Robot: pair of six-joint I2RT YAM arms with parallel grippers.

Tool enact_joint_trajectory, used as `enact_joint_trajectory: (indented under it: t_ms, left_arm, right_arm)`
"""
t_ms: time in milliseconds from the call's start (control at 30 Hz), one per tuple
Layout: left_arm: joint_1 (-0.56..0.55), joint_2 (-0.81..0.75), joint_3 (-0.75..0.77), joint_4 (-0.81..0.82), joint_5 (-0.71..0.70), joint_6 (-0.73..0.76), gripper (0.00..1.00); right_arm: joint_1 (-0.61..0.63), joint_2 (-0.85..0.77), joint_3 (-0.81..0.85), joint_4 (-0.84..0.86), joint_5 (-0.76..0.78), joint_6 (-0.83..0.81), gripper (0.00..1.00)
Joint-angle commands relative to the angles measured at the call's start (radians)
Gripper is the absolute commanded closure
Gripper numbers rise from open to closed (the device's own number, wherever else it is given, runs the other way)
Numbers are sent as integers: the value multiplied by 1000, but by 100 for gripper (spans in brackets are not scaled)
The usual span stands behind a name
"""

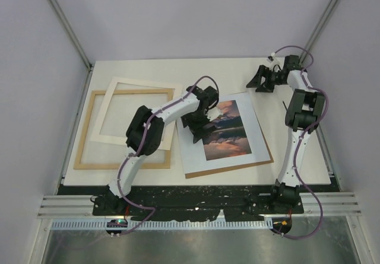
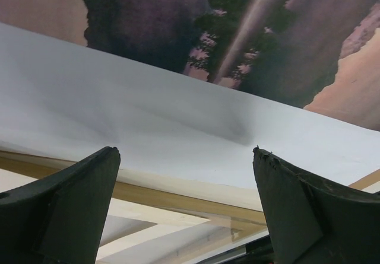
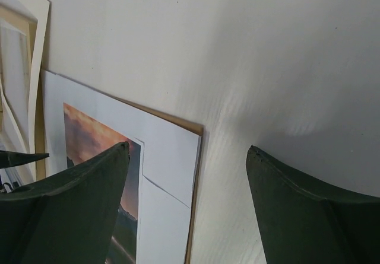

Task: Take the photo out of the frame
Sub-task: Pick up the photo from the photo frame.

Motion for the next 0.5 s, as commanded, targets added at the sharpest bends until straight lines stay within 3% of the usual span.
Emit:
enact_joint_trajectory:
  t_ms: [0,167,467]
  left_arm:
    - [-31,10,54,-57,-18,-2,0]
    - [-38,19,55,-63,-13,-5,0]
    - [-38,30,55,-58,1,-13,0]
  right_arm:
    - [8,4,19,-43,-23,-18,17]
    - [25,10,-7,-106,-99,-59,22]
    - [29,-24,-85,-115,-199,-90,23]
